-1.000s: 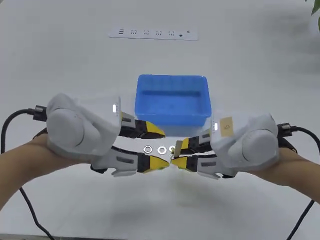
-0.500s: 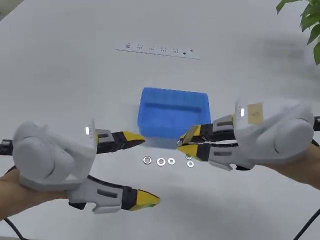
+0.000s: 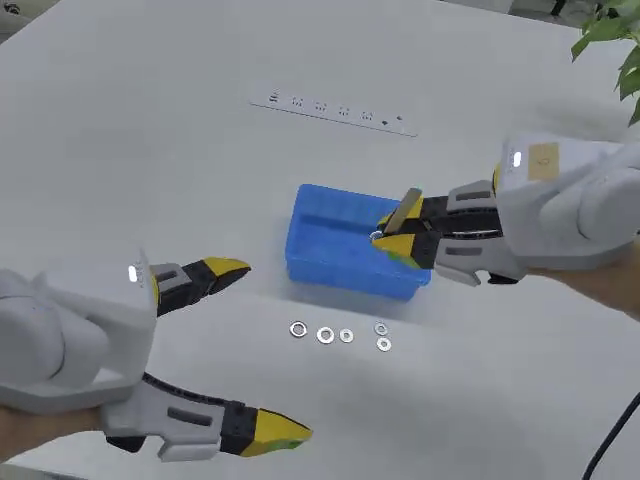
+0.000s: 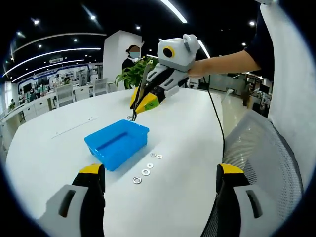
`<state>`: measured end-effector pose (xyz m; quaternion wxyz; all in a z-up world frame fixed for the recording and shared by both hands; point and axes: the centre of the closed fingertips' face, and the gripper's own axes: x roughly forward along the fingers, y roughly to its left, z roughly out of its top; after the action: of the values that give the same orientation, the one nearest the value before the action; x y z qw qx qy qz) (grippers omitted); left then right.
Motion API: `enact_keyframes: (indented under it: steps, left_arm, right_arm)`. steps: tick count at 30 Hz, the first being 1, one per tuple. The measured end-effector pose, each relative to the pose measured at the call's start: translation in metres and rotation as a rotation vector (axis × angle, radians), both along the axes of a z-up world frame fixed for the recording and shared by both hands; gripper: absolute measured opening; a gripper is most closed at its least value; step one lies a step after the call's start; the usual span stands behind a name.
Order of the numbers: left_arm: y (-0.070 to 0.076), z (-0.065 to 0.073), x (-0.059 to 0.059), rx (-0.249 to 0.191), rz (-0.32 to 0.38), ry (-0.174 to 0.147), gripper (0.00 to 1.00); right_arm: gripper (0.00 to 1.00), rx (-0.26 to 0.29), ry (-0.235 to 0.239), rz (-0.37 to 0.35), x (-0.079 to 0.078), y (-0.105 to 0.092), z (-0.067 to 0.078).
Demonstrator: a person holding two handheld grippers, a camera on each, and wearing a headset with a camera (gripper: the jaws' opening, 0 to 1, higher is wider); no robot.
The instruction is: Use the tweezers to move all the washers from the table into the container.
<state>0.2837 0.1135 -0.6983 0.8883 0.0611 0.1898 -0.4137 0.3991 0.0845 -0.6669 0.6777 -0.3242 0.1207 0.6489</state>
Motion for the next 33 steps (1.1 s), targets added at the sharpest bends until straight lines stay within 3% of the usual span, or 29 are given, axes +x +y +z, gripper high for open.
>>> enact_keyframes:
  steps: [7, 10, 13, 20, 33]
  left_arm:
    - [0.013, 0.001, 0.005, -0.020, 0.052, -0.006, 1.00]
    - [0.020, 0.000, 0.006, -0.030, 0.079, -0.004, 1.00]
    - [0.029, -0.004, 0.008, -0.027, 0.108, 0.004, 1.00]
    - [0.039, -0.013, 0.010, -0.032, 0.150, 0.031, 1.00]
    - [0.025, -0.009, 0.014, -0.059, 0.161, 0.039, 0.98]
  right_arm:
    - [0.09, 0.000, 0.042, -0.017, 0.036, 0.016, -0.021]
    - [0.09, -0.011, 0.107, -0.051, 0.051, 0.019, -0.043]
    - [0.09, -0.036, 0.141, -0.065, 0.061, 0.020, -0.067]
    - [0.09, -0.072, 0.173, -0.047, 0.057, 0.021, -0.096]
    - [0.10, -0.082, 0.176, -0.015, 0.047, 0.020, -0.105]
